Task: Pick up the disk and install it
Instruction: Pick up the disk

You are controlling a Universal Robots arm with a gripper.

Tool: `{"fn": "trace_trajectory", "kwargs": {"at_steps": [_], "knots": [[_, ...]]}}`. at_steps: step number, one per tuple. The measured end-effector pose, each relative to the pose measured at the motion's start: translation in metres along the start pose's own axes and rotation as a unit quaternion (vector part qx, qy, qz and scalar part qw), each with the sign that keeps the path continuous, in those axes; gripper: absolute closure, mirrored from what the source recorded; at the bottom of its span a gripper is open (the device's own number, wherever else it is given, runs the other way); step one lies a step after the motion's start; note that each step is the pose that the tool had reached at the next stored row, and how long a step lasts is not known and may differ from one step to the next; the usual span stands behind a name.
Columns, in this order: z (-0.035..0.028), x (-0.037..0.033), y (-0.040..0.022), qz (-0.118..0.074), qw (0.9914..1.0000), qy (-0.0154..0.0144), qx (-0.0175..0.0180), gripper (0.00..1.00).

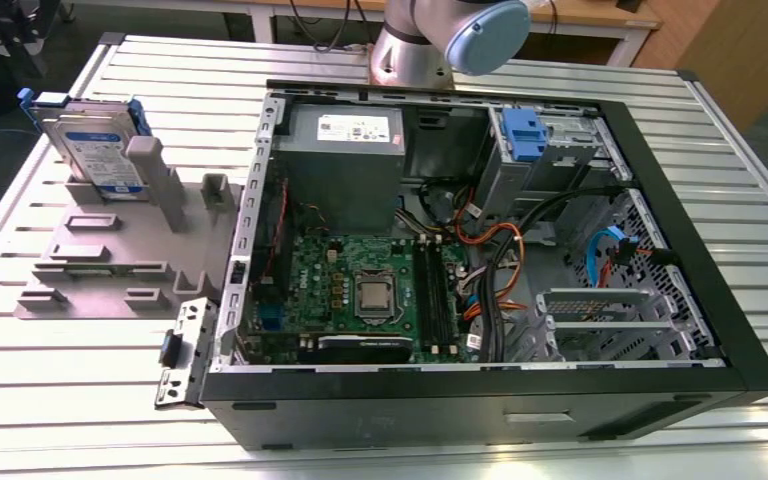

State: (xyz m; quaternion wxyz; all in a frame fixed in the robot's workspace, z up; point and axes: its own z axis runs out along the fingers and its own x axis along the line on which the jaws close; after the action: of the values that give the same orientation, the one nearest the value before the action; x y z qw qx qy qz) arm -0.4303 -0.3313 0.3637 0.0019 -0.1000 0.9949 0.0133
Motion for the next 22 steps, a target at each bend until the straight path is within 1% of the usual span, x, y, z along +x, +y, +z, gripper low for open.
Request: {"fn": "trace_trajectory", "kwargs": {"at_steps": [15, 22], "knots": [[0.0000, 0.0000, 0.0000, -0.016, 0.99987, 0.0004, -0.0001, 0.89], [0.0000, 0.0000, 0.0000, -0.026, 0.99965, 0.0007, -0.0002, 0.89]]}}
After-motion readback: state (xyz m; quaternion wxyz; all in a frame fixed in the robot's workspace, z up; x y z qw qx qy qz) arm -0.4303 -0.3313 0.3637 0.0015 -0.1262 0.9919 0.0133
